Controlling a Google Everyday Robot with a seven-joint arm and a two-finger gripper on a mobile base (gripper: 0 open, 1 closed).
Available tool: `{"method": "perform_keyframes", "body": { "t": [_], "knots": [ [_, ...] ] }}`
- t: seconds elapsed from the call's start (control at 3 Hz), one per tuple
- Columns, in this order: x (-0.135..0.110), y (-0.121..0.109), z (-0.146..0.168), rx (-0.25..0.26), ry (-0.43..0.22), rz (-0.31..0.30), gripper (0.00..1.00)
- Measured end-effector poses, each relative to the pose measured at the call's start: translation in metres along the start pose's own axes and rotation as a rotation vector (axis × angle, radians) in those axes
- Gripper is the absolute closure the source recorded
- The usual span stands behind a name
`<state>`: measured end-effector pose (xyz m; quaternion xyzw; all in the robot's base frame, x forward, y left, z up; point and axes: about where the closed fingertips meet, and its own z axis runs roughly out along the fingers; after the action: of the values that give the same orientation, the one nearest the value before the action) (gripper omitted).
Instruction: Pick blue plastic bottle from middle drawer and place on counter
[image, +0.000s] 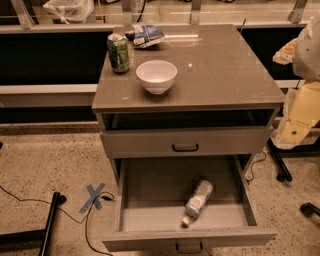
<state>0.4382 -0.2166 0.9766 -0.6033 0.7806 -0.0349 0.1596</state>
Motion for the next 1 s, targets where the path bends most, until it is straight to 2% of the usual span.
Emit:
{"method": "perform_keyframes", "body": {
  "t": [0.33, 0.67, 1.0],
  "knots": [
    [0.000, 0.000, 0.000, 0.000, 0.000, 0.000, 0.00],
    [0.005, 0.002, 0.035, -0.040, 0.015, -0.021, 0.00],
    [0.016, 0.025, 0.114, -0.100, 0.000, -0.133, 0.00]
  ]
}}
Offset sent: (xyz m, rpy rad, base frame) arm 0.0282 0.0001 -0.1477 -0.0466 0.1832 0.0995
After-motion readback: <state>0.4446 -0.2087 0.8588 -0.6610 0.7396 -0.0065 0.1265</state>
